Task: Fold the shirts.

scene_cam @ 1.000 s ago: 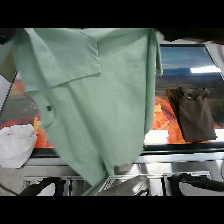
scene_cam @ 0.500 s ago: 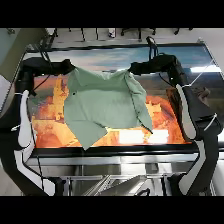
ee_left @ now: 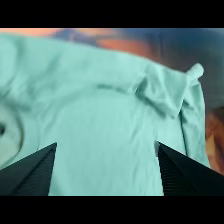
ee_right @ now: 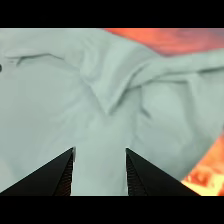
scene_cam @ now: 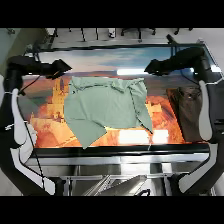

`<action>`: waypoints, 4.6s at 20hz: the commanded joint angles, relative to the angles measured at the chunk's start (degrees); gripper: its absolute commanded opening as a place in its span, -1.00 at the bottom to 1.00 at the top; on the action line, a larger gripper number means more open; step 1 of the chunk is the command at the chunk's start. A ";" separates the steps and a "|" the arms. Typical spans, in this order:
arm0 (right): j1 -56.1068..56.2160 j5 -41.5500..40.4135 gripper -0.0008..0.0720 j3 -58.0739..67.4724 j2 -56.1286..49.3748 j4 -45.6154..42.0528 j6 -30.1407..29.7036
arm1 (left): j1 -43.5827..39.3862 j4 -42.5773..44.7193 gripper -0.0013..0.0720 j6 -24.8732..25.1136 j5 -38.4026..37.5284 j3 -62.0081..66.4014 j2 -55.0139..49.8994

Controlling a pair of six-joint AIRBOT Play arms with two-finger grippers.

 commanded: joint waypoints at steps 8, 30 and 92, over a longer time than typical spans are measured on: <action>-5.90 -4.24 0.03 -45.70 24.39 -10.29 -0.20 | 10.73 11.08 0.62 2.75 -0.31 -44.89 14.53; 8.63 16.81 0.86 -68.43 27.52 -17.03 3.67 | 1.16 2.51 -0.93 3.98 3.10 -29.55 -0.31; -3.82 3.76 -0.93 0.96 -5.05 -17.66 -0.68 | -0.61 10.34 -0.93 -7.96 -9.92 1.05 -7.85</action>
